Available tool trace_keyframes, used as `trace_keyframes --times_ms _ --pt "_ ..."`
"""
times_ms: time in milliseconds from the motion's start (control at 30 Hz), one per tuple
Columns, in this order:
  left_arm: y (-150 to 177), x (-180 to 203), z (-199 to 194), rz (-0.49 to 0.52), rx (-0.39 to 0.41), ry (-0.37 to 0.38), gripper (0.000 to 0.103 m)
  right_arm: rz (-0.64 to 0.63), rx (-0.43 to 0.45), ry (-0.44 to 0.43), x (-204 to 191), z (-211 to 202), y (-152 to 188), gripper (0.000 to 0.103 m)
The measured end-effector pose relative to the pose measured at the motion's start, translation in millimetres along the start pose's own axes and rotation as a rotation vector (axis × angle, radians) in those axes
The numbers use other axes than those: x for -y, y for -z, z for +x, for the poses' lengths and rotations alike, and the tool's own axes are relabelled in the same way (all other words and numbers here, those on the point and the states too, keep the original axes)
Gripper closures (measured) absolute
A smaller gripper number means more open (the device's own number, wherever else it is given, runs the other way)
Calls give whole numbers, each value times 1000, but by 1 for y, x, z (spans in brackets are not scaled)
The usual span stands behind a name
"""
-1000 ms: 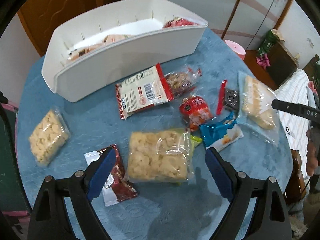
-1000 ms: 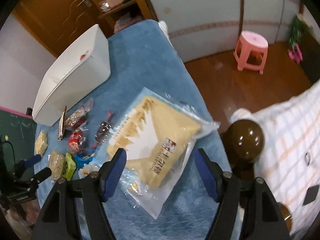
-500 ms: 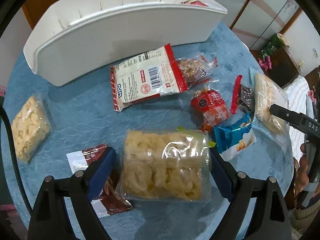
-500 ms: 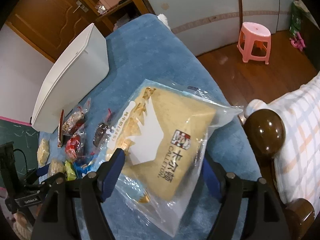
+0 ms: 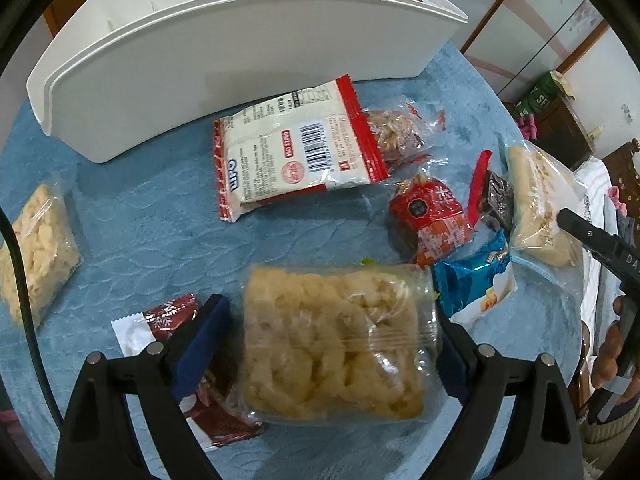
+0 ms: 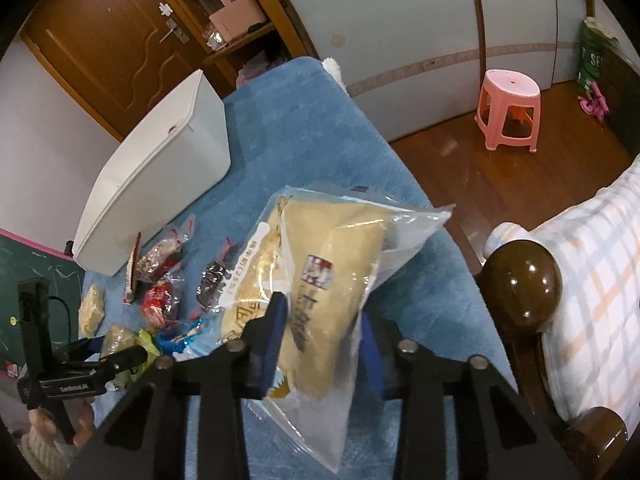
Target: Organize snacks
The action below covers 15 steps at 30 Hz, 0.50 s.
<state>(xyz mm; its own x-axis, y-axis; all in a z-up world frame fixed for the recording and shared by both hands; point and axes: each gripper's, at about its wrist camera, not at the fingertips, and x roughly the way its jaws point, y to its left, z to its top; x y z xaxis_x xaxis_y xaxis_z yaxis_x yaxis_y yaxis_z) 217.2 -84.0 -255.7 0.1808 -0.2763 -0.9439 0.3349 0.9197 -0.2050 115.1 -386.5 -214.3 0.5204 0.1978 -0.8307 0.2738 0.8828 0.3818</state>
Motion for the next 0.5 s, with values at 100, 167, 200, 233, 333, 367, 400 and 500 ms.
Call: trace_keyframes --times_ms 100,167,200,233,333,367,400,500 --pt "3 -7 -2 -14 1 23 11 -21 18 3 -5 -7 0 74" --pt "4 -9 -3 -21 4 35 11 -40 31 9 -10 -11 1 76" --pt "4 -8 -3 -21 7 35 11 -43 35 6 -11 -13 0 77" --pt "5 -8 -4 -15 8 32 17 -52 43 7 -14 -16 0 77" --pt "8 -6 -13 3 34 42 34 -82 68 9 -22 -23 2 79" --pt "9 -6 -15 -3 41 48 34 -98 81 9 -26 -26 3 80" --pt "10 -6 -18 -8 55 41 34 -113 92 8 -29 -28 4 81" --pt "13 1 -31 3 100 6 34 -159 121 14 -41 -36 6 81"
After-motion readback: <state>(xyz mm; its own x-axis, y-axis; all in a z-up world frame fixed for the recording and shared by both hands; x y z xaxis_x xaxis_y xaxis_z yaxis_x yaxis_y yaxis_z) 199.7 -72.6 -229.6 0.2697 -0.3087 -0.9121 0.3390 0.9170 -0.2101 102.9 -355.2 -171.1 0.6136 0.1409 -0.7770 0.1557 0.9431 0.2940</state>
